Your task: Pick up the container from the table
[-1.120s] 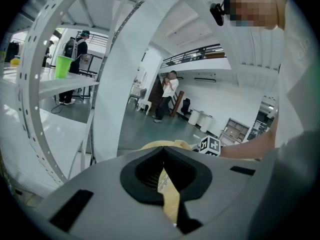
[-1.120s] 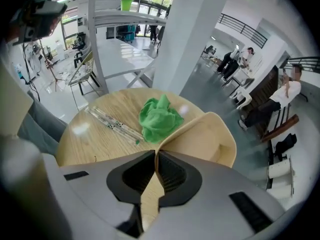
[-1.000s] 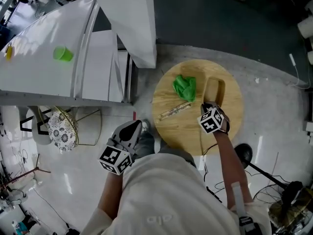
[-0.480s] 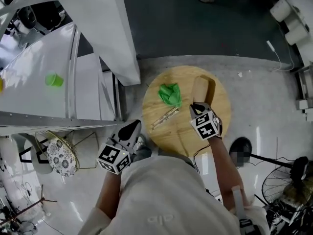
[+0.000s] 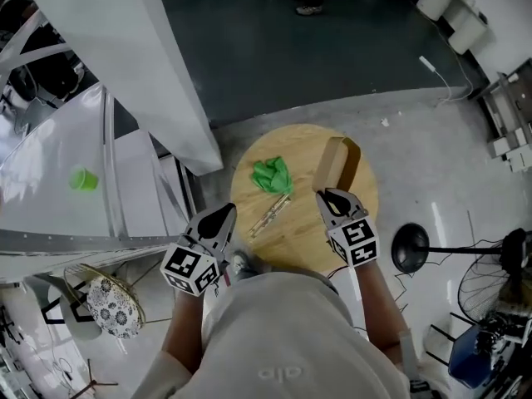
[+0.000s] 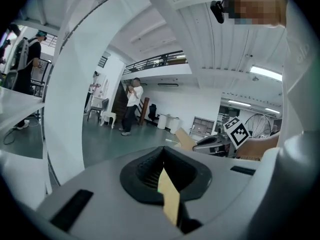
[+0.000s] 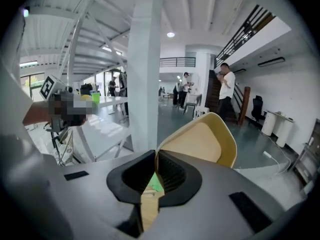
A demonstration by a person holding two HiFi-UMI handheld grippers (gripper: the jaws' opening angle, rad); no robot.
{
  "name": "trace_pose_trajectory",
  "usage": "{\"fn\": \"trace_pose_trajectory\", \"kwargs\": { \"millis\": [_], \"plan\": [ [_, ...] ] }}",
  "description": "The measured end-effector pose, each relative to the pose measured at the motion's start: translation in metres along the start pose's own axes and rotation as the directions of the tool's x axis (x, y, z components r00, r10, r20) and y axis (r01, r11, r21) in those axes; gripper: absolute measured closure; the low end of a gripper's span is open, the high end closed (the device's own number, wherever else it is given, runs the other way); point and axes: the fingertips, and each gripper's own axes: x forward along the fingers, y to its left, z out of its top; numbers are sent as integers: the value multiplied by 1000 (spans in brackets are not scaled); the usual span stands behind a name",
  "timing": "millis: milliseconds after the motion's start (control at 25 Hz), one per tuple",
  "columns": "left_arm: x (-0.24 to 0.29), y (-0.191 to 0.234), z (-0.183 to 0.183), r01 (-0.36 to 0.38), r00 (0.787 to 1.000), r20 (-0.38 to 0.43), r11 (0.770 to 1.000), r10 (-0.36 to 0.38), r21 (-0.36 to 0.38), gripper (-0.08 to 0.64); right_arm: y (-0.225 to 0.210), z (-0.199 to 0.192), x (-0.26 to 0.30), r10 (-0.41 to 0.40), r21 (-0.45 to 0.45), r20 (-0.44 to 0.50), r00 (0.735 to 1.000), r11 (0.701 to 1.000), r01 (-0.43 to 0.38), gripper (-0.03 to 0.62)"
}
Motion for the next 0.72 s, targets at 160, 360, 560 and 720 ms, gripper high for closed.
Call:
{"fn": "trace_pose_trajectory", "kwargs": {
  "millis": [160,360,560,720],
  "plan": [
    [12,-7,11,53,998,14,998,-54,26,545,2,15,-30,-33,65,118,992,998,25,546],
    [24,-22,19,124,992,29,991,-125,45,545,0,20,-63,-90,111,206,974,991,68,546],
    [31,-32,23,179,983,33,982,-181,60,545,1,14,-86,-135,144,241,961,984,102,546],
    [35,-37,24,209,977,30,975,-212,81,545,3,9,-100,-164,158,266,950,979,125,546]
  ]
}}
